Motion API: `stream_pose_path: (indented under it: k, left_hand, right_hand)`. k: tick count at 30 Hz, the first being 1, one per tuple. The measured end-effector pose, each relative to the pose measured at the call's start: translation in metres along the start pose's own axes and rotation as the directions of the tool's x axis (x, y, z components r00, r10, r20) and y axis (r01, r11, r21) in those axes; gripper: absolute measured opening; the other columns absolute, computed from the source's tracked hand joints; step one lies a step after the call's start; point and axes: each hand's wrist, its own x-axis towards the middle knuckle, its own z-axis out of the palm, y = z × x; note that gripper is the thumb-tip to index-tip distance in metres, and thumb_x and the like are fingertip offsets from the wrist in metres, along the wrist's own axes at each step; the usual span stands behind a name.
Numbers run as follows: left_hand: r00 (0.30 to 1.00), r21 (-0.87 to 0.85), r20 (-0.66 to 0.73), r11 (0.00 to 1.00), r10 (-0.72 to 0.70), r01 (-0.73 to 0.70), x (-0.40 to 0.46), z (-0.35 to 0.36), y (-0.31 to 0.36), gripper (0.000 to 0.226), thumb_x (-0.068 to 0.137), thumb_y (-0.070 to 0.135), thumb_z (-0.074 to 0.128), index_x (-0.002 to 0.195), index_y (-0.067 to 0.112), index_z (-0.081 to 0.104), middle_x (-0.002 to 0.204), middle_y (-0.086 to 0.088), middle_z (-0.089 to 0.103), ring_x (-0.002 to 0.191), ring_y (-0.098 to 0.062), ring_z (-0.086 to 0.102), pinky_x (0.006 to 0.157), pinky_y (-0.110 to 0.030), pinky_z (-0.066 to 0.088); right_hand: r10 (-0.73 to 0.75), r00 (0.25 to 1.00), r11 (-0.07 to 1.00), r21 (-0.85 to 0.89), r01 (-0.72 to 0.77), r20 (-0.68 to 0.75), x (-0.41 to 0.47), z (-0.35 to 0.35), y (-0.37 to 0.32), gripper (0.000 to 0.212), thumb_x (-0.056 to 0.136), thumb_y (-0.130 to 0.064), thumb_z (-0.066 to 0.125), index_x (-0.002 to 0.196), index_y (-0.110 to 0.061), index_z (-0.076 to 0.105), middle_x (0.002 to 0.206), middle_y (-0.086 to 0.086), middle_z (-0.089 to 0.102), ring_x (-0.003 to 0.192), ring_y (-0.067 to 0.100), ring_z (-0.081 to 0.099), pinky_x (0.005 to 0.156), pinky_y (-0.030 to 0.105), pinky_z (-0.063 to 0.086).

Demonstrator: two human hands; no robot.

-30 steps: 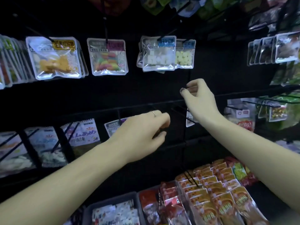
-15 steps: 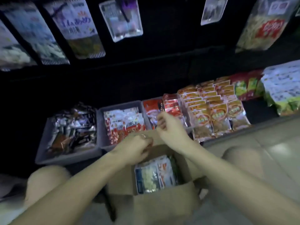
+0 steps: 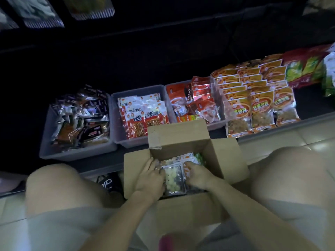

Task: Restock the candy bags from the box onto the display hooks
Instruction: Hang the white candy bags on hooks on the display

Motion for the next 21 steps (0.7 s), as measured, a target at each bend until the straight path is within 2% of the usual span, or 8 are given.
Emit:
stream_pose_path:
  k: [2,6,8,12,14,16,18,21]
  left_hand:
    - [1.000,0.020,0.029,1.000,0.007,-0.007,-0.001,0.004,-0.002,0.058,0.096,0.032,0.054,0.147,0.006,0.050,0.155,-0.014,0.048,0.156,-0.031,0.020,0.124,-0.040,-0.021]
    - [0.997,-0.031,0.060,0.999,0.044,-0.042,-0.001,0.009,-0.005,0.051,0.073,0.036,0.072,0.116,0.009,0.074,0.118,-0.010,0.074,0.134,-0.033,0.054,0.126,-0.042,-0.011]
    - [0.995,-0.060,0.080,0.997,0.051,-0.047,0.000,0.014,-0.006,0.049,0.072,0.034,0.071,0.114,0.008,0.074,0.115,-0.009,0.074,0.132,-0.033,0.055,0.126,-0.042,-0.009]
    - [0.994,-0.046,0.081,0.997,0.069,-0.065,0.000,0.017,-0.007,0.050,0.056,0.036,0.077,0.100,0.010,0.079,0.099,-0.007,0.076,0.119,-0.033,0.065,0.126,-0.040,-0.017]
    - [0.994,-0.085,0.083,0.994,0.076,-0.069,-0.001,0.016,-0.007,0.055,0.062,0.035,0.072,0.111,0.010,0.076,0.111,-0.008,0.075,0.129,-0.033,0.058,0.123,-0.037,-0.026]
    - [0.999,-0.099,0.024,0.994,0.041,-0.039,0.000,0.018,-0.010,0.063,0.075,0.031,0.065,0.134,0.009,0.064,0.134,-0.008,0.065,0.146,-0.031,0.038,0.117,-0.033,-0.033]
    - [0.999,-0.110,0.024,0.993,0.034,-0.031,0.001,0.016,-0.010,0.066,0.080,0.029,0.063,0.142,0.009,0.056,0.144,-0.008,0.058,0.152,-0.029,0.026,0.116,-0.031,-0.035]
    - [0.998,-0.127,0.055,0.992,0.035,-0.028,0.001,0.012,-0.008,0.066,0.082,0.028,0.063,0.144,0.009,0.052,0.147,-0.008,0.054,0.154,-0.029,0.020,0.119,-0.034,-0.030]
  right_hand:
    - [-0.017,1.000,1.000,-0.019,0.018,0.004,0.005,0.009,0.003,0.087,0.083,-0.022,0.074,0.160,-0.021,0.033,0.156,0.006,0.049,0.138,0.028,0.053,0.110,0.038,0.049]
    - [-0.073,0.997,0.996,-0.055,0.073,0.000,0.006,0.017,-0.004,0.105,0.085,-0.023,0.075,0.167,-0.027,0.009,0.172,0.000,0.021,0.155,0.027,0.029,0.118,0.040,0.040]
    - [-0.072,0.997,0.995,-0.069,0.073,0.017,0.010,0.020,-0.009,0.106,0.086,-0.020,0.075,0.167,-0.022,0.006,0.173,0.001,0.015,0.157,0.026,0.023,0.121,0.038,0.035]
    - [-0.025,1.000,0.996,-0.087,0.023,-0.017,0.017,0.028,-0.025,0.101,0.086,-0.021,0.076,0.165,-0.018,0.013,0.163,0.009,0.016,0.147,0.034,0.036,0.112,0.038,0.043]
    - [-0.013,0.999,0.997,-0.079,0.010,-0.041,0.022,0.035,-0.028,0.090,0.083,-0.024,0.077,0.159,-0.017,0.029,0.151,0.012,0.026,0.137,0.037,0.046,0.107,0.037,0.046]
    - [-0.024,0.999,0.996,-0.088,0.021,-0.029,0.024,0.044,-0.031,0.070,0.086,-0.028,0.075,0.148,-0.017,0.046,0.141,0.015,0.038,0.129,0.038,0.052,0.103,0.035,0.047]
    - [-0.035,0.999,0.987,-0.158,0.034,-0.004,0.024,0.053,-0.033,0.058,0.092,-0.031,0.070,0.145,-0.016,0.051,0.138,0.018,0.047,0.127,0.039,0.054,0.101,0.035,0.047]
    - [-0.027,0.999,0.973,-0.228,0.022,-0.019,0.024,0.055,-0.035,0.052,0.095,-0.026,0.065,0.144,-0.016,0.051,0.137,0.019,0.059,0.126,0.036,0.058,0.096,0.035,0.048]
